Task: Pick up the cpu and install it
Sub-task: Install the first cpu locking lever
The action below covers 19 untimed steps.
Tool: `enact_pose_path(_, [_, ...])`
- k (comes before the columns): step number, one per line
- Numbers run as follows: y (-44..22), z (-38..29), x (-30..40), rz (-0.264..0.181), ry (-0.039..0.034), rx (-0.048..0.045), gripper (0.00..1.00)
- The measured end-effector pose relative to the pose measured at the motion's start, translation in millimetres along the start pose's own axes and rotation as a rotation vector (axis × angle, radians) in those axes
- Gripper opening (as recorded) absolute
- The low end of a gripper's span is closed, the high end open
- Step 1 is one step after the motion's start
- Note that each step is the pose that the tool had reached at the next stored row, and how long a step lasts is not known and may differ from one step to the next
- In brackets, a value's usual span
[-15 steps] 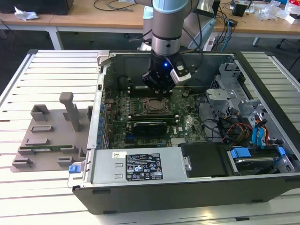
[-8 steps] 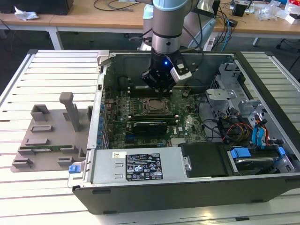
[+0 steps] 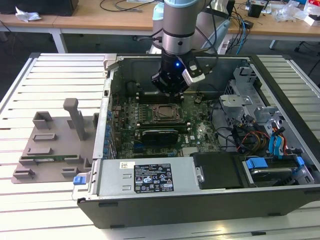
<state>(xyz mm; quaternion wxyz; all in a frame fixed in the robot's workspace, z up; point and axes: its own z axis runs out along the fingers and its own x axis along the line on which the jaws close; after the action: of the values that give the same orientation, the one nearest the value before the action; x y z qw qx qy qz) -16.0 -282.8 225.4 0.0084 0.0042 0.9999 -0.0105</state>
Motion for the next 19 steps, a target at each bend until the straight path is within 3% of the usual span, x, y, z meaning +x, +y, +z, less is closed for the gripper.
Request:
enact_pose_path(5, [-1.4,-5.9,0.3,0.0,-0.0018,0.0019,0.11])
enact_pose_path(7, [-8.5,-6.0,1.9,0.0,-0.0041,0.008,0.11])
enact_pose_path(11, [-16.5,-5.9,3.2,0.0,-0.0056,0.0134,0.11])
enact_pose_path(15, [-19.2,-8.5,3.5,0.0,-0.0064,0.0148,0.11])
enact_pose_path(19, [-20.3,-15.7,4.0,0.0,-0.0084,0.018,0.11])
